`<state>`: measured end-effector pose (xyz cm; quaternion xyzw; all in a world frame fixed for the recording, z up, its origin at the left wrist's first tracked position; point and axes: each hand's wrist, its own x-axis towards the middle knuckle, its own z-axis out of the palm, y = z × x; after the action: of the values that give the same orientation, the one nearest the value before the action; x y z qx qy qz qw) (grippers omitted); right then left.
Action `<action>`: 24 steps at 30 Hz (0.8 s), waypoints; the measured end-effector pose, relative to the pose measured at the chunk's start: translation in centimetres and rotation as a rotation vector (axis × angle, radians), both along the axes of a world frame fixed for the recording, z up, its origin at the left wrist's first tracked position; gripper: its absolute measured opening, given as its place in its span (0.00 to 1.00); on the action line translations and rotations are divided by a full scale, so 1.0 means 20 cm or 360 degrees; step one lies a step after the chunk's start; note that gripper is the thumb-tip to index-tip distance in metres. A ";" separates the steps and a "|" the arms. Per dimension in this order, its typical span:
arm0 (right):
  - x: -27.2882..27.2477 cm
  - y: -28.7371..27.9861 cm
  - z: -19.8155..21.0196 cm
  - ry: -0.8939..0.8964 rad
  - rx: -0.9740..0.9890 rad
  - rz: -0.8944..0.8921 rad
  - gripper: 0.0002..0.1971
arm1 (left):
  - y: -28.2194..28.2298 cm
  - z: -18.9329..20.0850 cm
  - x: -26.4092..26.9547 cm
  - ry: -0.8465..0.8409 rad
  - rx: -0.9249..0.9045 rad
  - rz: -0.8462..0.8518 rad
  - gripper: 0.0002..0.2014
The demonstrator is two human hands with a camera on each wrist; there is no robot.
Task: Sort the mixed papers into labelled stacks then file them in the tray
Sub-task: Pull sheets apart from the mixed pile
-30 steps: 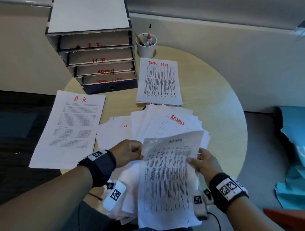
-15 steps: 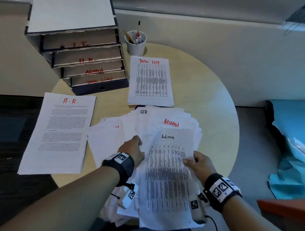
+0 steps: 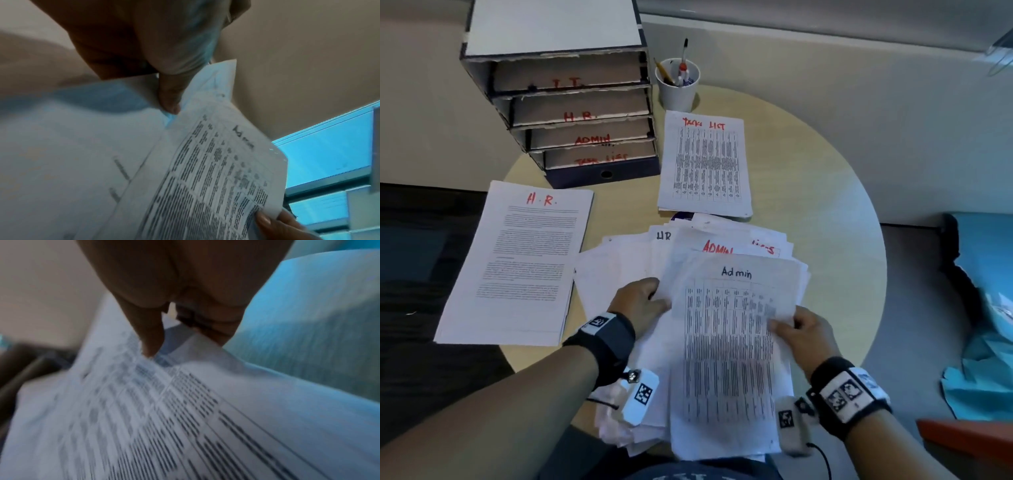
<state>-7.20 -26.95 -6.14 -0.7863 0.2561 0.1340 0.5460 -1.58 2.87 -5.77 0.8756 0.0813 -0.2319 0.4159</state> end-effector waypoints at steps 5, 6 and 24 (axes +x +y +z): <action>-0.07 -0.11 0.08 -0.0010 0.0435 0.0016 0.11 | 0.08 -0.02 -0.14 0.0133 -0.0386 -0.0064 0.14; -0.08 -0.10 0.09 -0.0014 0.0454 0.0041 0.13 | 0.09 -0.04 -0.16 0.0130 -0.0408 -0.0053 0.19; -0.02 -0.06 0.00 -0.0066 -0.0097 -0.0180 0.15 | -0.08 -0.01 0.12 0.0128 0.0701 -0.0386 0.30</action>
<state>-7.60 -28.14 -6.11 -0.7895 0.2928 0.0788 0.5336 0.86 1.18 -6.04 0.9385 0.0408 -0.2914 0.1807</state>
